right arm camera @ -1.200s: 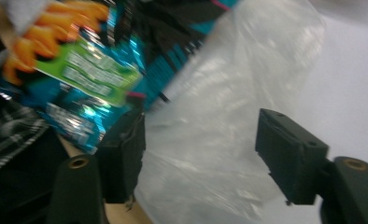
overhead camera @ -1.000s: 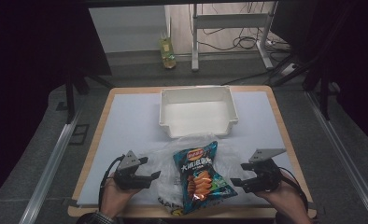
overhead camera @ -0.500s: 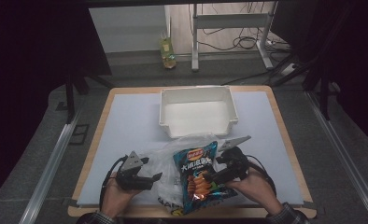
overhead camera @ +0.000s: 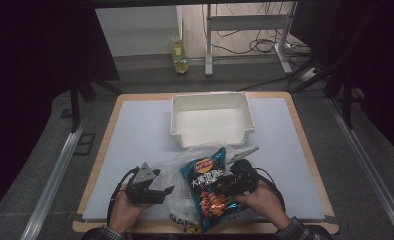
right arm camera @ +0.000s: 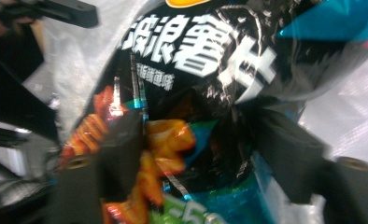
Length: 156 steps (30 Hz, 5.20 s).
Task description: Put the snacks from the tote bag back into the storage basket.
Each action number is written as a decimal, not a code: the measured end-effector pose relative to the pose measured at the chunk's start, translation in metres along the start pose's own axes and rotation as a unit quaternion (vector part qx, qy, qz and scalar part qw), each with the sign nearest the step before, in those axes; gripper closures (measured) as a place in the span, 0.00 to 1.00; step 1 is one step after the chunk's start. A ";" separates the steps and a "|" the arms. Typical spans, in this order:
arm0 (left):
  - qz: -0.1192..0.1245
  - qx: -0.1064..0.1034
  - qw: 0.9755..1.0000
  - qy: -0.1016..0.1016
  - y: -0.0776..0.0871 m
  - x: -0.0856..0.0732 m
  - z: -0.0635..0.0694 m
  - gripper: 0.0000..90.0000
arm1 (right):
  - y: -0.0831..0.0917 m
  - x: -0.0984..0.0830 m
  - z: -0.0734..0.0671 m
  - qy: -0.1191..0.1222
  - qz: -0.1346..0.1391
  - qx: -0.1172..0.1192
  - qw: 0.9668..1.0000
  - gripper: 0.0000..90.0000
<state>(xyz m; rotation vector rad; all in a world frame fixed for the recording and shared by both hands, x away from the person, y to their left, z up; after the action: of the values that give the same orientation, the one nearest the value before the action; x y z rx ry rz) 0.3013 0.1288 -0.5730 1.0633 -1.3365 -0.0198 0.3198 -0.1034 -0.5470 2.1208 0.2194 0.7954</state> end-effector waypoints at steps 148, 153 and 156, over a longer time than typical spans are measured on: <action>0.012 0.019 0.999 -0.030 -0.003 0.006 0.005 0.03 | 0.048 0.175 0.051 -0.019 0.249 0.030 0.968 0.97; 0.012 0.019 0.999 -0.032 -0.003 0.007 0.005 0.03 | 0.044 0.182 0.057 -0.025 0.252 0.025 0.967 0.97; 0.013 0.020 0.999 -0.031 -0.003 0.007 0.005 0.03 | 0.043 0.186 0.059 -0.028 0.256 0.024 0.966 0.97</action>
<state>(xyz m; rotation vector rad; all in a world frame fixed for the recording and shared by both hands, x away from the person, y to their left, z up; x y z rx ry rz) 0.3010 0.1200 -0.5706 1.0867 -1.4107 -0.0071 0.4967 -0.0925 -0.4545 2.2724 -0.3592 1.0262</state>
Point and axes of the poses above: each handheld gripper's, and its own axes: y roughly backward along the jaws, x roughly out of its top, z roughly to its right, the point moved 8 cm from there along -y, roughly forward along the jaws, and after that the axes turned 13 degrees about -y, right-handed, at the moved point
